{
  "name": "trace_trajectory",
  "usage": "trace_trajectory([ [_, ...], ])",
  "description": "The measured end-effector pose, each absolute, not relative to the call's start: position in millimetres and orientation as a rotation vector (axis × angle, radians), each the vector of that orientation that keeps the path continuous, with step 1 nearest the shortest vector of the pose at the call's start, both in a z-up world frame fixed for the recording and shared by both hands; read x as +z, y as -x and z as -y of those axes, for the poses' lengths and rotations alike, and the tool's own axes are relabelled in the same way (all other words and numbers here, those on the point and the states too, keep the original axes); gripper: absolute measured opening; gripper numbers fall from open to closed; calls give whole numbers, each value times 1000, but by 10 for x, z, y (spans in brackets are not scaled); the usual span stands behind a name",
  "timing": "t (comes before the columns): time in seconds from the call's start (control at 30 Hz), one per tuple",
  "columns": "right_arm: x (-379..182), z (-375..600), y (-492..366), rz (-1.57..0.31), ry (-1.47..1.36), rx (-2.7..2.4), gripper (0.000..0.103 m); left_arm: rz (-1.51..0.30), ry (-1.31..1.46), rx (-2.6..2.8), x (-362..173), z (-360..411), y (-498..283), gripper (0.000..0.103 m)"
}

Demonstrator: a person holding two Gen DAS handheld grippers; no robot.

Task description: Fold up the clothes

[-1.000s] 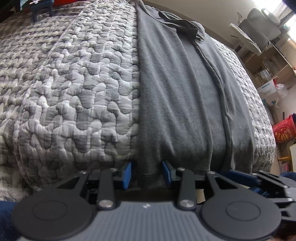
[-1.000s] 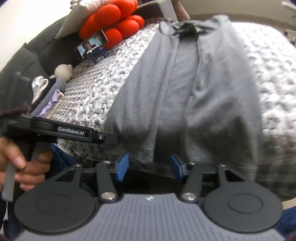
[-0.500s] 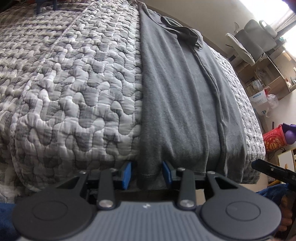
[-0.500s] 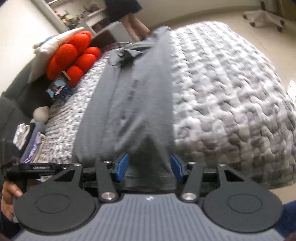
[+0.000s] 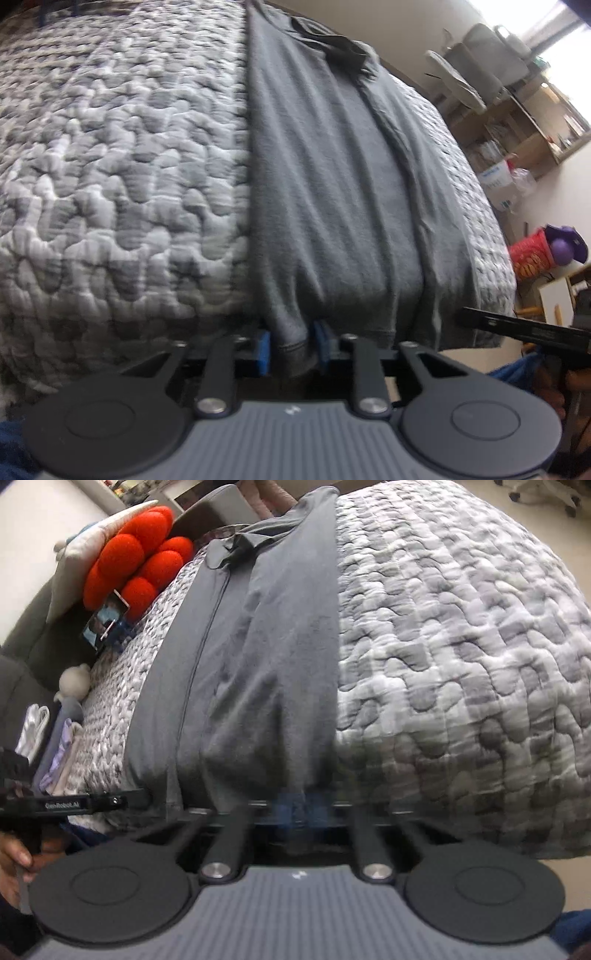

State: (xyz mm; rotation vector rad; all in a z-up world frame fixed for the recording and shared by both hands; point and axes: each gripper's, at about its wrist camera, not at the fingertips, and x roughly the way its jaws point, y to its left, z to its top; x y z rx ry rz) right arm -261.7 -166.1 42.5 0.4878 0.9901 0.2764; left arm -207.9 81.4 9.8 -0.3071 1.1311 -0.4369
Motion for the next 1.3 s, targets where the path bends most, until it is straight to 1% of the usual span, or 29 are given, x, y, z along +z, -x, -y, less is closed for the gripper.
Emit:
trace_trajectory([
  [0.03,463,1670,2643,-974,-499,289,9,-1128,309,-445,121,-814,2090,11],
  [0.1,564,1711,2701,-935,-535,312,8,-1121,303,-451,203,-819,2108,10],
  [0.37,972,1949,2659,-808,-674,356,8,-1049,353,-467,753,-848,1941,9],
  [0.67,1036,2006,2454,-782,-853,321,7,-1174,487,-403,763,-803,1857,9],
  [0.8,1160,2010,2299,-748,-865,313,6,-1145,491,-373,888,-773,1685,9],
  [0.87,1190,1999,2159,-748,-814,282,6,-1135,499,-363,899,-748,1578,9],
  [0.9,1189,1995,2092,-755,-782,265,13,-1133,505,-357,895,-737,1529,9],
  [1.03,1003,2045,2076,-832,-791,275,18,-1127,524,-340,871,-699,1372,9],
  [1.07,936,2046,2150,-852,-791,261,26,-1131,524,-345,853,-706,1413,9],
  [1.1,860,2043,2254,-874,-790,248,43,-1137,527,-348,827,-714,1469,9],
  [1.13,781,2046,2373,-892,-796,240,47,-1144,528,-351,795,-721,1530,9],
  [1.3,545,2109,2776,-937,-797,174,48,-1170,471,-341,639,-756,1835,9],
])
